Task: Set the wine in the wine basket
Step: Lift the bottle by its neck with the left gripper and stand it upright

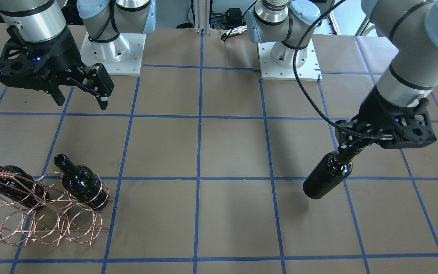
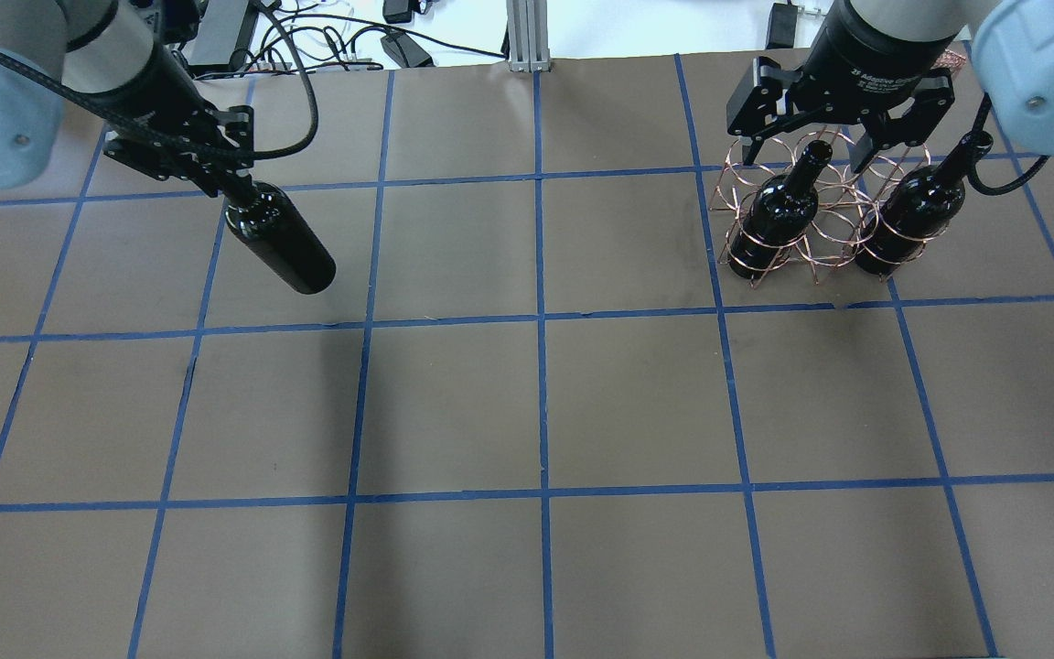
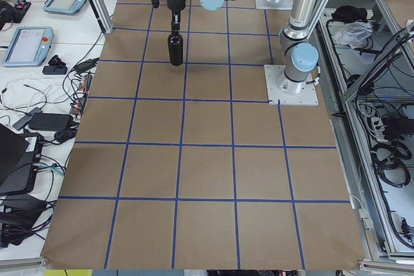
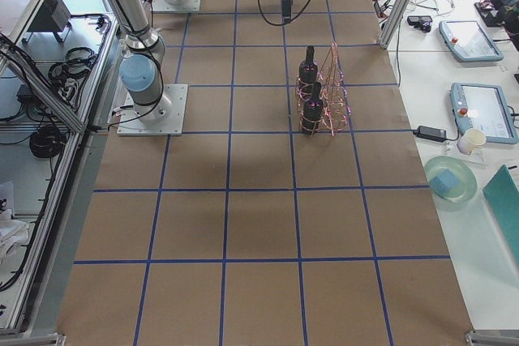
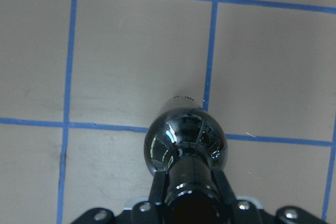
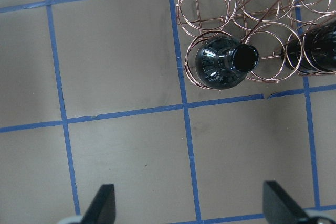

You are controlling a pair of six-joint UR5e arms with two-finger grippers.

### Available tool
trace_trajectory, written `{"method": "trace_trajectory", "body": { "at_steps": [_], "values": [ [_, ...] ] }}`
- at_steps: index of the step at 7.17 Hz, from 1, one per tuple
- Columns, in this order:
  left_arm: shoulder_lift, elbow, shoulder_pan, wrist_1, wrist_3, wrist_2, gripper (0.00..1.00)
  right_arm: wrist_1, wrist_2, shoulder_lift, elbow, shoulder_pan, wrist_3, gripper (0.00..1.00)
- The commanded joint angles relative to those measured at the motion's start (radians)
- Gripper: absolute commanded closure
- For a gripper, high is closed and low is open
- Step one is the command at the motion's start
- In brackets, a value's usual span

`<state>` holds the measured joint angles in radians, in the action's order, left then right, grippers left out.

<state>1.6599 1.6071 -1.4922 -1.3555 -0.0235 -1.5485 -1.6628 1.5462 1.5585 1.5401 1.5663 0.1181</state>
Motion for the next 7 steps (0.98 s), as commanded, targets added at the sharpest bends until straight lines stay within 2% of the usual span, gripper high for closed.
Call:
{"method": "trace_trajectory", "body": {
  "at_steps": [1, 2, 5, 7],
  "values": [
    [-0.066, 0.106, -0.116, -0.001, -0.134, -0.005, 1.00, 0.000, 0.000, 0.000, 0.000, 0.000, 0.000, 0.00],
    [-0.083, 0.129, -0.155, -0.002, -0.156, -0.013, 1.00, 0.000, 0.000, 0.000, 0.000, 0.000, 0.000, 0.00],
    [-0.114, 0.212, -0.161, -0.017, -0.142, -0.016, 1.00, 0.000, 0.000, 0.000, 0.000, 0.000, 0.000, 0.00],
    [-0.114, 0.220, -0.161, -0.052, -0.130, -0.015, 1.00, 0.000, 0.000, 0.000, 0.000, 0.000, 0.000, 0.00]
  ]
}}
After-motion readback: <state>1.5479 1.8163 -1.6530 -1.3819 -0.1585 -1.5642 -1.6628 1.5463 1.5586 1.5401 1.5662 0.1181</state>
